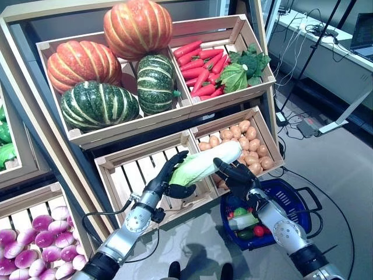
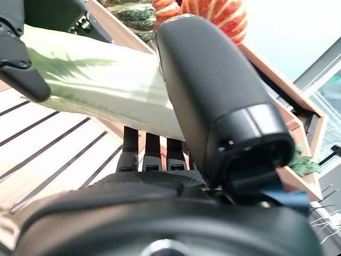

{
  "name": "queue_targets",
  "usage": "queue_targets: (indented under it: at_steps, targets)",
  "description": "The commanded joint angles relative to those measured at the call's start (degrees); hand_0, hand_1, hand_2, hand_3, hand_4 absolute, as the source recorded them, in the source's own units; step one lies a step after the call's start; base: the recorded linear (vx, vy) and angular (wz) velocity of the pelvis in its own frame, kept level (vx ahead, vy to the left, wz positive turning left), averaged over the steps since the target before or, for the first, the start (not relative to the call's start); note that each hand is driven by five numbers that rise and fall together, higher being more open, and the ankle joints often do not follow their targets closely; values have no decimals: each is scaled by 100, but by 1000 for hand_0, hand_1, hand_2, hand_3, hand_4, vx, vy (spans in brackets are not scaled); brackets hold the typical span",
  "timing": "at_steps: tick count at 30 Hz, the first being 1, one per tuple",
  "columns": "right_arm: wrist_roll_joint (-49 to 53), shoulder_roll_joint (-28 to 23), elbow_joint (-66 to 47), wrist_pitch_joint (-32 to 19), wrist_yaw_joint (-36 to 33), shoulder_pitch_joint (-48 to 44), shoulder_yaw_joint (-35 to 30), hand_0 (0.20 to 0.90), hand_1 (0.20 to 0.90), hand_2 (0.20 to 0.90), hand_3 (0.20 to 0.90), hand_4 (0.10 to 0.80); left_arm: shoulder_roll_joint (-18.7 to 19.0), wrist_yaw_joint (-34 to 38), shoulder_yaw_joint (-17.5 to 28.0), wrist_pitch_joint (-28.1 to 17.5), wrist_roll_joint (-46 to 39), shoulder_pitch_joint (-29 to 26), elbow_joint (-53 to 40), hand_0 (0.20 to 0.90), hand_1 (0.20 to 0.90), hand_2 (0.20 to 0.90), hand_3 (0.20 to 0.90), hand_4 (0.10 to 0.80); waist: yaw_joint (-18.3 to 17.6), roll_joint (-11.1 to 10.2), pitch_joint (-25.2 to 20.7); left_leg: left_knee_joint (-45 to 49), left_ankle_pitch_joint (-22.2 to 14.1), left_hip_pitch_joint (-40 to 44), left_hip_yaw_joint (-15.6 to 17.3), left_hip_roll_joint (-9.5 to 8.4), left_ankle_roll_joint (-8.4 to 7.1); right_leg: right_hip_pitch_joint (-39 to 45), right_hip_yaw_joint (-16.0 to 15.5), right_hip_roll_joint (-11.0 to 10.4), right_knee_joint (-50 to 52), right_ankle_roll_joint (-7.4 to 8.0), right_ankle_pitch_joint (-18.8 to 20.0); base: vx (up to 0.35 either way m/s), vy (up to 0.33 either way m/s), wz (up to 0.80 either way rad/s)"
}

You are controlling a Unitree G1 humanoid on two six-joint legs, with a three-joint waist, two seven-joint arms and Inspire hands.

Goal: Put vegetables into the basket

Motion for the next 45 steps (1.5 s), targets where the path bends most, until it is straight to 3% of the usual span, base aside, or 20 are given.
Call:
queue_targets:
  at_steps: [1,10,16,19,23,32,39,45]
  targets:
    - [561,514,-1482,-1555,624,-521,-1074,300,300,300,300,400,-76,-165,105,-518,-294,-410,-91,900,900,900,900,800,-49,-145,-258,12,-405,116,11,148,-191,327,-72,-424,27,406,-39,4,-17,-4]
    - [87,609,-1553,-2581,-106,-297,-2076,300,300,300,300,400,-161,-233,381,-451,-813,-160,-119,900,900,900,900,800,-148,-147,-151,12,-367,14,76,193,-172,241,25,-335,27,337,-53,-6,-19,-6]
    - [-837,467,-1357,-3149,-826,-216,-2673,300,300,300,300,400,-78,-144,483,-433,-865,-136,-227,900,900,900,900,800,-192,-141,-56,12,-291,-139,67,245,-202,139,55,-284,27,309,-45,-39,-38,-5]
    - [-1112,353,-1217,-3283,-1124,-117,-2928,300,300,300,300,400,-48,-97,533,-388,-875,-98,-305,900,900,900,900,800,-205,-132,-9,12,-247,-219,63,285,-227,81,60,-259,27,297,-37,-33,-43,-8]
    - [-2383,80,-1050,-3448,-2036,5,-3150,300,300,300,300,400,4,-4,618,-388,-965,-48,-458,900,900,900,900,800,-220,-121,121,12,-161,-396,38,323,-257,-40,104,-206,27,267,-22,-56,-41,-3]
    - [-4053,-380,-685,-3579,-3689,40,-3169,300,300,300,300,400,130,100,987,-529,-1187,-178,-932,900,900,900,900,800,-185,-109,569,12,-137,-618,61,369,-236,-240,152,-128,27,210,-13,-68,-45,0]
    - [-3855,-485,-179,-3934,-4142,-79,-2981,300,300,300,300,400,214,177,1228,-752,-1366,-429,-1324,900,900,900,900,800,-83,-8,1128,12,-68,-804,-45,281,-192,-446,63,-116,166,123,-15,-79,-39,2]
    - [-3156,-452,384,-4367,-3902,-406,-2807,300,300,300,300,400,170,409,1220,-1036,-1510,-812,-1363,900,900,900,900,800,-17,117,1571,124,20,-1150,-143,172,-222,-771,-9,-133,423,81,-109,-107,-29,2]
